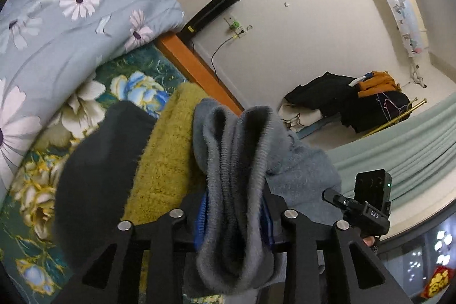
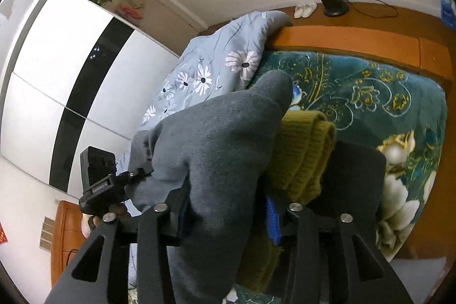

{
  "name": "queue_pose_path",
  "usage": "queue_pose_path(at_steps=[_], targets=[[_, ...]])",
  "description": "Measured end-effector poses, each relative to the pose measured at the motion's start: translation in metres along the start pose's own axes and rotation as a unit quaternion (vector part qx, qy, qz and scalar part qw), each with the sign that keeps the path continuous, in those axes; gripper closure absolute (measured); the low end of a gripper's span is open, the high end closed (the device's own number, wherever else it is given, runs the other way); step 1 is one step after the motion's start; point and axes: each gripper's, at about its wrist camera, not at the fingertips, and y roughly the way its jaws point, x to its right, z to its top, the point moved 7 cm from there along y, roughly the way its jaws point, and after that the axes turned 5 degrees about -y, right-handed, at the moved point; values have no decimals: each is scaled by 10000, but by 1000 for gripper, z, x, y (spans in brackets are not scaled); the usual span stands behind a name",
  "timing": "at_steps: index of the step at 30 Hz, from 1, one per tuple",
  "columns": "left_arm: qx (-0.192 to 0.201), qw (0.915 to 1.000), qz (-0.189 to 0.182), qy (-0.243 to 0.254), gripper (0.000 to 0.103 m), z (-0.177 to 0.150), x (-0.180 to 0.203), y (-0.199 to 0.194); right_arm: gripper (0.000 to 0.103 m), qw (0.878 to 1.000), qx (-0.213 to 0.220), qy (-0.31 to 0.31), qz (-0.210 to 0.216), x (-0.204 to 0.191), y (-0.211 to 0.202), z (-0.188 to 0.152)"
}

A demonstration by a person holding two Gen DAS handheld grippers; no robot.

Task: Fold clothes
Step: 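Lift the folded sweatshirt with both grippers and place it on the clothes pile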

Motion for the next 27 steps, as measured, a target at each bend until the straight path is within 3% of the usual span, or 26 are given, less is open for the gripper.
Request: queue_pose_path(at_steps=[4,8,13,16,20,24,27], targets=[[234,9992,212,260,50,12,7,-22,56,9994,-2,-143,-316,-7,-11,4],[615,9952,454,606,50,22,19,-48,51,9968,128,-175,-773,-9,-27,9],[767,9772,895,1765,49,16,59,-45,50,9779,603,-939,-1766,-40,-53,16],[596,9682,1047,2192,48,5,70,-18,50,9753,717,-1493,-1459,-75,-44,10],[257,9710,1284,2001,48,2,47,28,50,9664,201,-1848,-1775,-68,0,1],[256,9787,1038,1751,48,8,38,48,50,9659,139,-1680,-1966,-33,16,6],[187,9785,1009,1788,48,9,42,67,50,9671,153,-1541,-2019,-13,20,9]])
